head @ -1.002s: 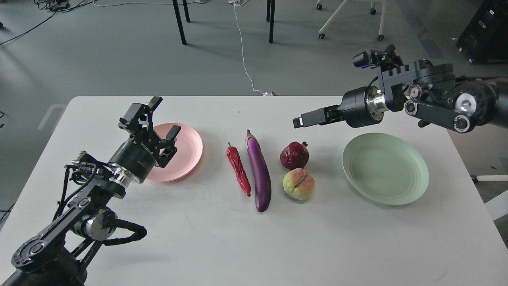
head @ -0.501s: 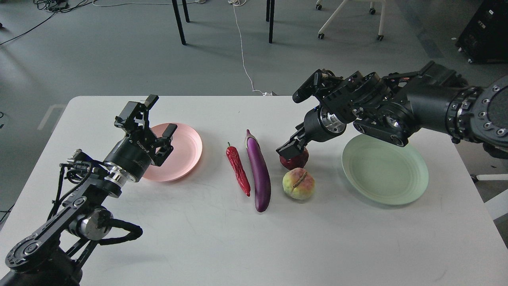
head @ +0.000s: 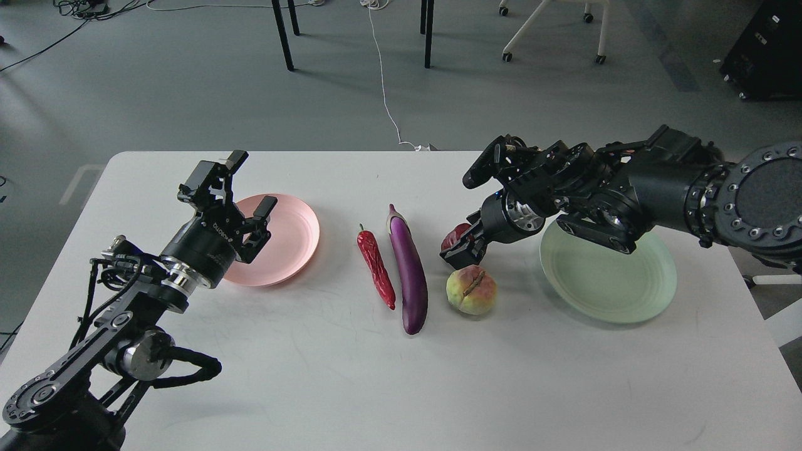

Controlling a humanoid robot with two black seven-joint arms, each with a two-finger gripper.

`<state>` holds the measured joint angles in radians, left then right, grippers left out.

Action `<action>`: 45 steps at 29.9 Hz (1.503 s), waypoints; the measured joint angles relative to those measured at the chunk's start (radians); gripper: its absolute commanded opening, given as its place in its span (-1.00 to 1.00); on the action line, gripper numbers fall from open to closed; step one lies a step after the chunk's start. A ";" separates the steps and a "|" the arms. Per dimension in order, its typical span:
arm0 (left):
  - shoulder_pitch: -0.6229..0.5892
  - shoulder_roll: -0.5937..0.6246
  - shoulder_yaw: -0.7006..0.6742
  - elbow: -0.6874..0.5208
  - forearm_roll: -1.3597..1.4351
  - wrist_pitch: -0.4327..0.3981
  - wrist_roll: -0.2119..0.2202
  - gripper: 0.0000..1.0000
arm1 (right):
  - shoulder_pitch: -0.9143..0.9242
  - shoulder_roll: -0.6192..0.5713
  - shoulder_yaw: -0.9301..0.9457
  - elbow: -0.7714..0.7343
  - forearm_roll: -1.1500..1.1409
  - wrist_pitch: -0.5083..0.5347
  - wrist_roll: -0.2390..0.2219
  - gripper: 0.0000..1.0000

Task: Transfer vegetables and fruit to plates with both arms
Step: 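Grasp the pomegranate with the right gripper and lift it, then lower the pomegranate onto the green plate and release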

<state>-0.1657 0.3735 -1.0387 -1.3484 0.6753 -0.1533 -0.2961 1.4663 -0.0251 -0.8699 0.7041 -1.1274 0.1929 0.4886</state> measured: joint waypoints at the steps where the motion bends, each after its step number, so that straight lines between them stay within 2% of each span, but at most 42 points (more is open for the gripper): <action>1: 0.000 0.000 0.000 0.000 0.000 0.000 0.000 0.96 | -0.001 -0.001 -0.001 0.000 0.000 -0.001 0.000 0.15; 3: 0.000 0.001 -0.001 0.000 0.001 0.000 0.000 0.96 | -0.001 -0.005 -0.002 0.000 0.000 -0.001 0.000 -0.07; 7: 0.000 0.001 -0.001 0.000 0.001 0.000 0.000 0.96 | 0.001 -0.008 -0.009 0.002 0.000 -0.002 0.000 -0.21; 14: 0.000 -0.001 -0.002 0.000 0.001 0.000 0.000 0.96 | 0.075 -0.075 -0.023 0.012 -0.002 -0.018 0.000 -0.21; 20: -0.004 -0.004 -0.002 0.000 0.001 0.000 0.000 0.96 | 0.139 -0.240 -0.031 0.050 -0.088 -0.060 0.000 -0.21; 25: -0.007 -0.012 0.001 0.000 0.001 0.000 0.000 0.96 | 0.126 -0.368 -0.067 0.067 -0.173 -0.091 0.000 -0.21; 32: -0.011 -0.016 0.003 0.001 0.004 -0.001 0.000 0.96 | 0.049 -0.415 -0.103 0.062 -0.177 -0.143 0.000 -0.18; 33: -0.011 -0.016 0.003 0.001 0.004 -0.001 0.000 0.96 | 0.040 -0.417 -0.104 0.059 -0.177 -0.145 0.000 -0.12; 35: -0.012 -0.016 0.003 0.002 0.004 -0.001 0.000 0.96 | 0.018 -0.417 -0.107 0.054 -0.177 -0.149 0.000 0.17; 37: -0.012 -0.015 0.003 0.002 0.004 -0.001 0.000 0.96 | 0.002 -0.417 -0.108 0.046 -0.177 -0.159 0.000 0.78; 38: -0.012 -0.015 0.003 0.002 0.004 -0.002 0.000 0.96 | -0.007 -0.417 -0.108 0.043 -0.177 -0.171 0.000 0.89; 45: -0.012 -0.015 0.002 0.002 0.004 -0.001 0.000 0.96 | -0.032 -0.416 -0.103 0.043 -0.170 -0.232 0.000 0.92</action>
<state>-0.1779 0.3585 -1.0369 -1.3468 0.6796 -0.1540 -0.2960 1.4342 -0.4414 -0.9731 0.7467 -1.2973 -0.0388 0.4887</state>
